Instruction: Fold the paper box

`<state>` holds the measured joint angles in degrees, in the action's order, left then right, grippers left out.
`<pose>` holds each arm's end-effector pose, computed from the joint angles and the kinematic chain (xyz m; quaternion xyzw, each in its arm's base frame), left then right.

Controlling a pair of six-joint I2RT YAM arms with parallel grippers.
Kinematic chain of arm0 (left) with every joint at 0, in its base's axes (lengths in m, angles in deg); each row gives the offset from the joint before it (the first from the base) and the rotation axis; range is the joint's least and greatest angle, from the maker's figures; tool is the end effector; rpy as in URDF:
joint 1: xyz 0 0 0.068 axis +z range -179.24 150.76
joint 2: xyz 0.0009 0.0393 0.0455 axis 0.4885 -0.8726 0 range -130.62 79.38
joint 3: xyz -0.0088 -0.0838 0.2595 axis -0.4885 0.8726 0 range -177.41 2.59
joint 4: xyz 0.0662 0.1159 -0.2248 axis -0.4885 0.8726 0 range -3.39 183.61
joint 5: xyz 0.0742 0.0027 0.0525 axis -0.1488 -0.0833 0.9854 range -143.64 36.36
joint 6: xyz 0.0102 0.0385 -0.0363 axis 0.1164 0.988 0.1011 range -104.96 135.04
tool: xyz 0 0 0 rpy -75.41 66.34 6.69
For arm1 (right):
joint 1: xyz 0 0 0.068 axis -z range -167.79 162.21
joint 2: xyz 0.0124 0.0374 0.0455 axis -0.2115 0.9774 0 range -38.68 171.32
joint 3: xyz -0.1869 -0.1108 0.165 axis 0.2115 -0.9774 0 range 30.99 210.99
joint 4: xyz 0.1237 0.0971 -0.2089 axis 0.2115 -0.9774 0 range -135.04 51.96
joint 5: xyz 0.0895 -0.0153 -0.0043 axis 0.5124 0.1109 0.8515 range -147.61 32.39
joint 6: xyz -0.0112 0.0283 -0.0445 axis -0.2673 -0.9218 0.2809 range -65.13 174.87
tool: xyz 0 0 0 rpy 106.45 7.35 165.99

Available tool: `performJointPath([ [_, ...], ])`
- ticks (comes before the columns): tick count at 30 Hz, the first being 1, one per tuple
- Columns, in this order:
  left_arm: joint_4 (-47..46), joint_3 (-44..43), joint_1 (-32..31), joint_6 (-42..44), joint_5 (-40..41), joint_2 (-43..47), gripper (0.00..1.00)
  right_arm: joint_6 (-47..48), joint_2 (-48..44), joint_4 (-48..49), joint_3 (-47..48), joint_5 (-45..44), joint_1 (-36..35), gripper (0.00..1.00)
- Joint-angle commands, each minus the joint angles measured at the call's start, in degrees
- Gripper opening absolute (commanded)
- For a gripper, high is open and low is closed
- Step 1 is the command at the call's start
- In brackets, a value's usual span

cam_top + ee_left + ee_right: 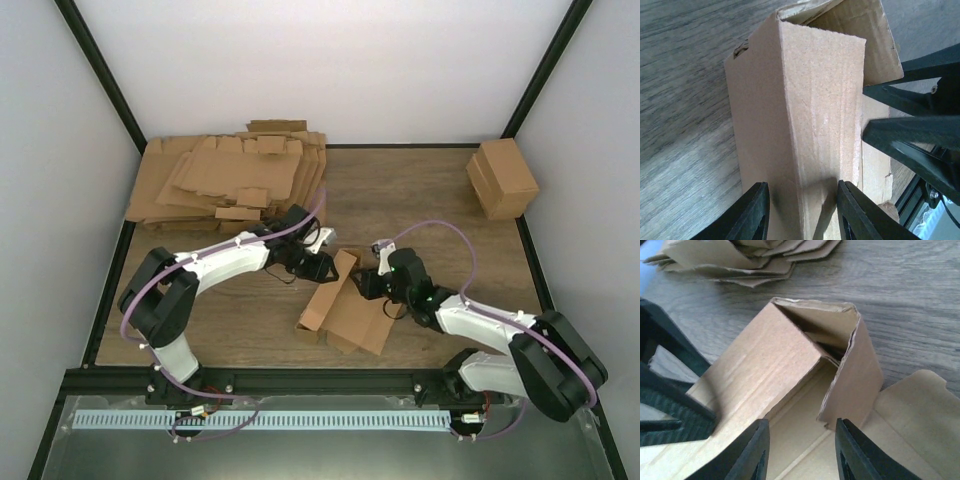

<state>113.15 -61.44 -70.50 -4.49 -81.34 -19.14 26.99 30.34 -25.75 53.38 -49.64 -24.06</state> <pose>0.2492 -0.2407 0.1930 0.2360 0.9119 -0.3228 0.0922 0.1806 0.1386 0.1615 -0.0969 0.8774 0.2994 0.3621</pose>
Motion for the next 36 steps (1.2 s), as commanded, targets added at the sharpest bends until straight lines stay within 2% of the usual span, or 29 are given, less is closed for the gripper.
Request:
performJointPath([
  [1, -0.6, 0.6, 1.4, -0.5, -1.9, 0.8, 0.39, 0.3, -2.9, 2.8, -0.6, 5.2, 2.5, 0.43],
  [6, -0.6, 0.9, 1.6, -0.2, -2.4, 0.6, 0.39, 0.5, -9.6, 3.6, -2.7, 5.5, 5.6, 0.57],
  [12, 0.0, 0.2, 1.6, 0.5, -2.3, 0.0, 0.39, 0.5, -11.3, 2.5, -0.7, 10.0, 15.4, 0.58],
  [16, 0.5, -0.4, 1.6, 0.8, -2.3, -0.3, 0.39, 0.6, -2.7, 0.5, 5.6, 16.2, 21.6, 0.57],
  [19, 0.4, -0.4, 1.6, 0.6, -2.4, -0.3, 0.39, 4.5, 8.3, -2.3, 12.3, 21.1, 22.7, 0.42],
  [23, 0.2, -0.5, 1.6, 0.3, -3.0, -0.1, 0.39, 9.9, 16.4, -0.2, 15.3, 27.6, 22.9, 0.39],
  [30, -0.3, -0.9, 1.7, 0.0, -4.1, -0.1, 0.39, 11.9, 20.8, 6.1, 12.4, 38.5, 22.8, 0.39],
  [36, -0.2, -2.1, 2.2, 0.7, -5.5, -1.4, 0.39, 12.1, 19.8, 7.3, 8.6, 39.0, 21.9, 0.39],
])
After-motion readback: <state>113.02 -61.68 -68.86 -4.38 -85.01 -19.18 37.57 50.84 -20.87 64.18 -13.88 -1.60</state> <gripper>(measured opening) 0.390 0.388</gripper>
